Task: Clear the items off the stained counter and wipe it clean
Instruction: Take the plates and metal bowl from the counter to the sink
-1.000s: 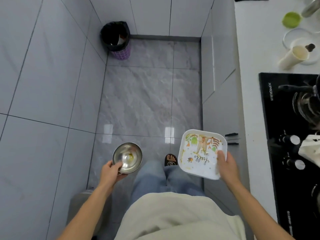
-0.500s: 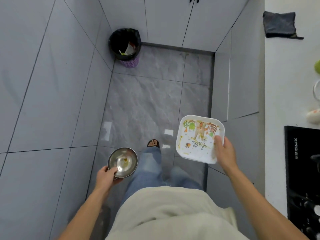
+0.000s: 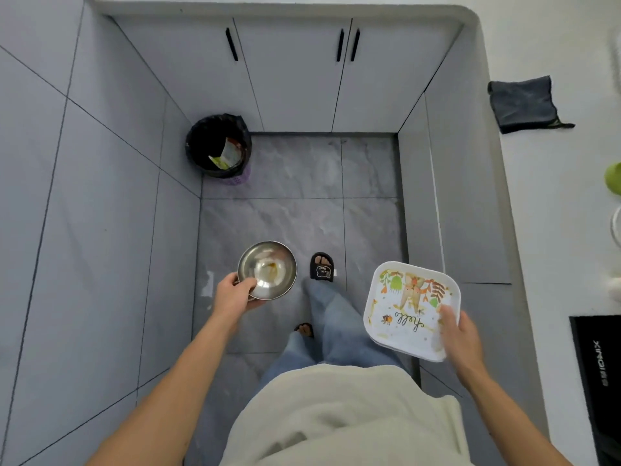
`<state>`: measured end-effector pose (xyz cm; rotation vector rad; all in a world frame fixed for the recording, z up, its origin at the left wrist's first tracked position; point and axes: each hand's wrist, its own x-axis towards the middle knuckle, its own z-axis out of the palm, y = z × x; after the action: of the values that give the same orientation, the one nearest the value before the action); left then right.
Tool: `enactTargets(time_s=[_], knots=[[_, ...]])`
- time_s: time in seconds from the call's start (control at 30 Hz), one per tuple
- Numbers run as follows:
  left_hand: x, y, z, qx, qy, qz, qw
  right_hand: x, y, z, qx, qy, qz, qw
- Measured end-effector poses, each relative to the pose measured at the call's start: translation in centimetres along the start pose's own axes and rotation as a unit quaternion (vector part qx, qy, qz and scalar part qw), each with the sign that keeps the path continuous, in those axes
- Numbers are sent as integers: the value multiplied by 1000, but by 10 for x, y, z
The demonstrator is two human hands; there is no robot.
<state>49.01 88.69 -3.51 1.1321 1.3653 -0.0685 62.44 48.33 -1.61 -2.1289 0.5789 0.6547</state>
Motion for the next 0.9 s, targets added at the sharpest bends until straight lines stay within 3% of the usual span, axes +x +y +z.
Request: enactTargets(time_s=[0.2,0.63,0.9], knots=[[40,65,13,18,25,-11,999,61,-82,23,-6,-4,-2,1000],[109,115,-14,-21,94,-101,990,174,-317,118,-20,-82,-93,992],[200,230,1,-6,77,-88,993,223,-394,155,-14,-67,-65,996]])
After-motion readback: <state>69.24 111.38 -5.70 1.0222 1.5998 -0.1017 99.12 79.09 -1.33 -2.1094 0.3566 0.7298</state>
